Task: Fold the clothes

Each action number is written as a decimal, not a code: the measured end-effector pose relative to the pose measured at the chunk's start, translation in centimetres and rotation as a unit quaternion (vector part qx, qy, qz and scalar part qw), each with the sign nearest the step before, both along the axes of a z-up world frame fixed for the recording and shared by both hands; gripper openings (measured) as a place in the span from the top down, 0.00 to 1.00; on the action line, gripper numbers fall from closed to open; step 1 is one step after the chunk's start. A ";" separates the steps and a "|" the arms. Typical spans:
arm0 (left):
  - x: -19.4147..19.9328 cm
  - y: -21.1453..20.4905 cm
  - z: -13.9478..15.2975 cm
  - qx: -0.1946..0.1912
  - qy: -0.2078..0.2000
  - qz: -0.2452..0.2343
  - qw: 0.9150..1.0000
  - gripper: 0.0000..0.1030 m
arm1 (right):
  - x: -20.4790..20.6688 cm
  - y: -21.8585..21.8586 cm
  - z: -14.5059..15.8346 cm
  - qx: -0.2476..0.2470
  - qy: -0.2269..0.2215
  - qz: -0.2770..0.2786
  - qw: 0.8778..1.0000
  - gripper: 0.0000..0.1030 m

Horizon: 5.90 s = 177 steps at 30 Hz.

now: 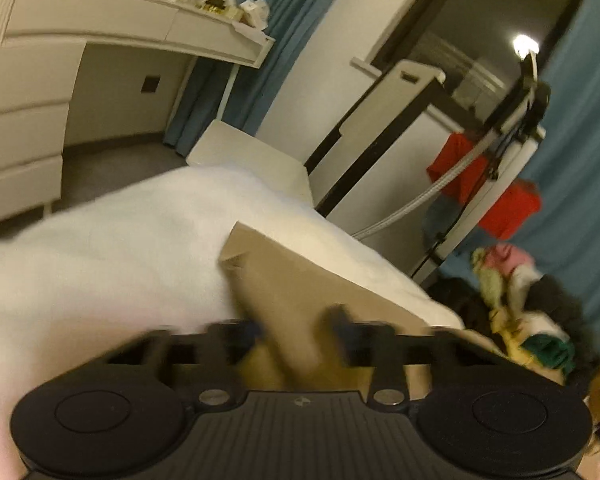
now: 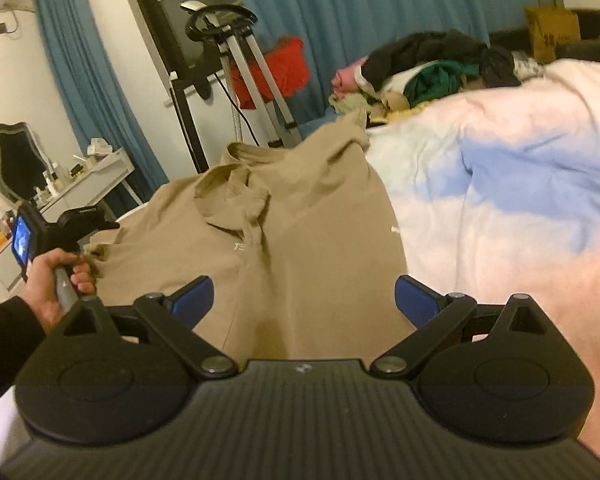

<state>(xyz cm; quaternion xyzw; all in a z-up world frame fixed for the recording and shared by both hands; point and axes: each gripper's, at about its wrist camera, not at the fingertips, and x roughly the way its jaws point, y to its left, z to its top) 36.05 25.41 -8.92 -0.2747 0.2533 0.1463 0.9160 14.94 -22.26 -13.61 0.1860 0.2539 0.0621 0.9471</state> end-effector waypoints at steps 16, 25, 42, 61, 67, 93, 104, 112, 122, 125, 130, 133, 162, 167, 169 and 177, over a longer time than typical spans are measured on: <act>-0.2 -20.7 15.8 0.199 -0.027 -0.126 0.972 0.94 | -4.2 -3.5 2.3 0.019 0.007 -0.083 0.996 0.04; 1.4 -36.0 11.7 0.248 0.007 -0.228 0.942 0.94 | -5.5 -6.0 1.6 0.039 0.030 -0.101 0.994 0.04; -4.7 -36.3 5.6 0.161 0.052 -0.357 0.919 0.26 | -2.7 -7.4 -0.8 0.054 0.028 -0.086 0.994 0.04; -29.4 -9.0 1.7 -0.070 0.231 -0.343 0.908 0.35 | -10.2 -5.2 4.8 0.027 0.016 -0.071 0.997 0.04; -30.9 -13.4 1.8 0.063 0.263 -0.390 0.880 0.97 | -13.0 -4.5 4.6 0.003 0.042 -0.071 0.997 0.04; -37.4 -28.2 1.4 0.110 0.182 -0.532 0.820 0.50 | -15.8 -5.6 -0.6 0.160 0.149 -0.006 0.976 0.04; -32.1 -14.7 -1.8 -0.163 0.197 -0.324 0.911 0.24 | -16.5 -5.1 -3.6 0.215 0.230 -0.028 0.949 0.03; -31.1 -16.6 -3.9 -0.189 0.245 -0.373 0.875 0.46 | -18.4 -3.4 -3.5 0.258 0.252 0.018 0.933 0.29; -33.7 -17.5 -3.0 -0.165 0.256 -0.394 0.867 0.93 | -19.2 1.0 -2.4 0.123 0.306 0.064 0.942 0.60; -34.5 -16.1 -1.4 -0.194 0.215 -0.385 0.876 0.94 | -19.3 0.6 -1.3 0.120 0.294 0.058 0.946 0.85; -35.5 -13.5 3.3 -0.244 0.132 -0.372 0.886 0.95 | -20.4 -1.0 4.1 0.133 0.201 0.065 0.968 0.88; -36.2 -12.8 6.9 -0.247 0.090 -0.371 0.891 0.95 | -20.7 -1.9 8.9 0.141 0.138 0.075 0.977 0.89; -32.6 -13.4 12.0 -0.189 0.012 -0.293 0.937 0.95 | -16.4 -3.8 12.1 0.124 0.012 0.033 0.992 0.90; -25.3 -16.7 12.1 -0.095 -0.005 -0.286 0.953 0.94 | -8.2 -3.0 10.9 0.092 0.006 -0.008 0.996 0.89; -23.5 -17.4 11.3 -0.073 -0.011 -0.286 0.955 0.94 | -5.9 -2.9 9.8 0.088 0.010 -0.013 0.996 0.89; -16.2 -20.3 4.9 0.002 0.001 -0.283 0.959 0.94 | 1.1 -2.1 4.2 0.020 0.013 0.015 1.000 0.89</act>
